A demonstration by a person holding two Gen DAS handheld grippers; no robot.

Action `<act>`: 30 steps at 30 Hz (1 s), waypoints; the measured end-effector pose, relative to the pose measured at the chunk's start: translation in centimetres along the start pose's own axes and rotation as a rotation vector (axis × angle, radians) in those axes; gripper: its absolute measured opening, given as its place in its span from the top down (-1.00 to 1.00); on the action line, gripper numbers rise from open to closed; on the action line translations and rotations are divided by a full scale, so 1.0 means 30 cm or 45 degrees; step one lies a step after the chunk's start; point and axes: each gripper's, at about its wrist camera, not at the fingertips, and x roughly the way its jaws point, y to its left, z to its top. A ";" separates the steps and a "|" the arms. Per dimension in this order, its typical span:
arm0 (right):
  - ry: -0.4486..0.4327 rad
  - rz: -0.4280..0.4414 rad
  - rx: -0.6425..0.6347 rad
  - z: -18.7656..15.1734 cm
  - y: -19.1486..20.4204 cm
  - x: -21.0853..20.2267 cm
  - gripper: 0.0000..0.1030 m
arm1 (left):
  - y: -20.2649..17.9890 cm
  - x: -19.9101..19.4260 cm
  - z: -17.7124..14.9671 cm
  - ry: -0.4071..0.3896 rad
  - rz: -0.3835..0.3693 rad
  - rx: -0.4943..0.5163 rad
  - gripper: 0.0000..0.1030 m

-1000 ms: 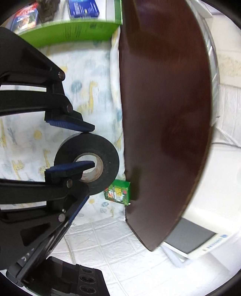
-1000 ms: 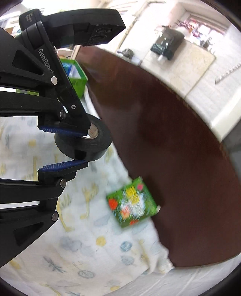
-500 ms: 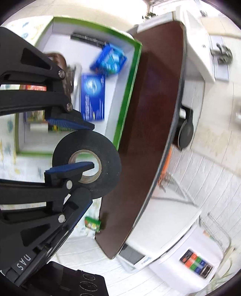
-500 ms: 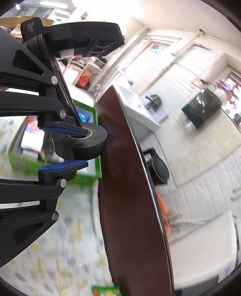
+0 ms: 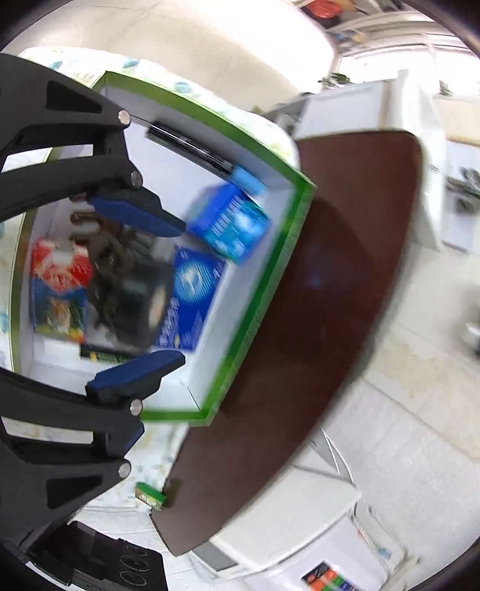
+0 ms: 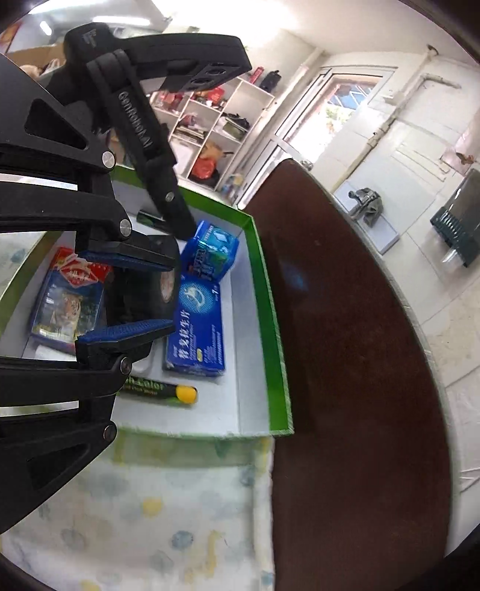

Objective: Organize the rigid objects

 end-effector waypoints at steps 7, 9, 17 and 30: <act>-0.236 -0.254 0.096 0.052 -0.291 -0.386 0.38 | -0.497 0.054 -0.113 0.074 -0.234 0.308 -0.46; -0.294 -0.354 0.160 0.033 -0.433 -0.494 0.28 | -0.658 0.136 -0.165 0.130 -0.298 0.388 -0.46; -0.298 -0.497 0.340 -0.013 -0.947 -0.714 0.09 | -1.072 0.450 -0.328 0.318 -0.308 0.460 0.31; -0.341 -0.383 0.214 0.077 -1.113 -0.648 0.10 | -1.109 0.540 -0.288 0.295 -0.323 0.409 0.35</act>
